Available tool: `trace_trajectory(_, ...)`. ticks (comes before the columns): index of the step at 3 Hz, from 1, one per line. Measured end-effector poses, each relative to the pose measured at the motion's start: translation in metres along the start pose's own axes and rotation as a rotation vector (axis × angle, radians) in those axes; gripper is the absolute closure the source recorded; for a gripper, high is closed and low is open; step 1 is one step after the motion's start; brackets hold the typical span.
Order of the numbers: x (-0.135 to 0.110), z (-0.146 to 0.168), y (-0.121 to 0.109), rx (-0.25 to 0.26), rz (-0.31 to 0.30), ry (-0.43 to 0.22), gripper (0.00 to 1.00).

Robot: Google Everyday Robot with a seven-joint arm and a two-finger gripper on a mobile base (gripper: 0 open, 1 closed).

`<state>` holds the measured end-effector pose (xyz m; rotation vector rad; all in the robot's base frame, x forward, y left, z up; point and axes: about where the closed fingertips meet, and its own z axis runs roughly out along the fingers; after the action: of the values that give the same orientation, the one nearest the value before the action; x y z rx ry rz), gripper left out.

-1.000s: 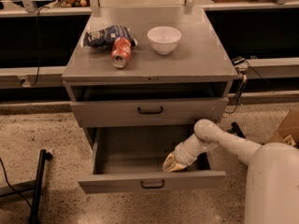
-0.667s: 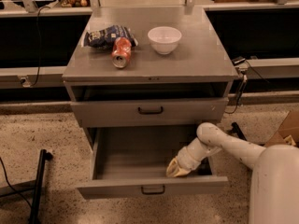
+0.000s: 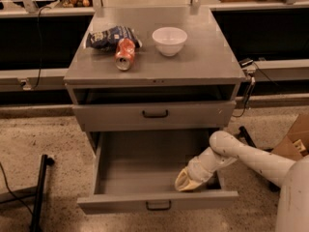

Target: Open middle drawer

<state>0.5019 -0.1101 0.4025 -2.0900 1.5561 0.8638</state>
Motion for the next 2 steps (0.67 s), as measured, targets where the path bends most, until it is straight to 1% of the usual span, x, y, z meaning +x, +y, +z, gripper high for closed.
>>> trace_trajectory(1,0.000,0.000,0.000,0.000,0.000,0.000,1.00)
trace_trajectory(2,-0.028,-0.038,-0.008,0.108,-0.033,-0.021,1.00)
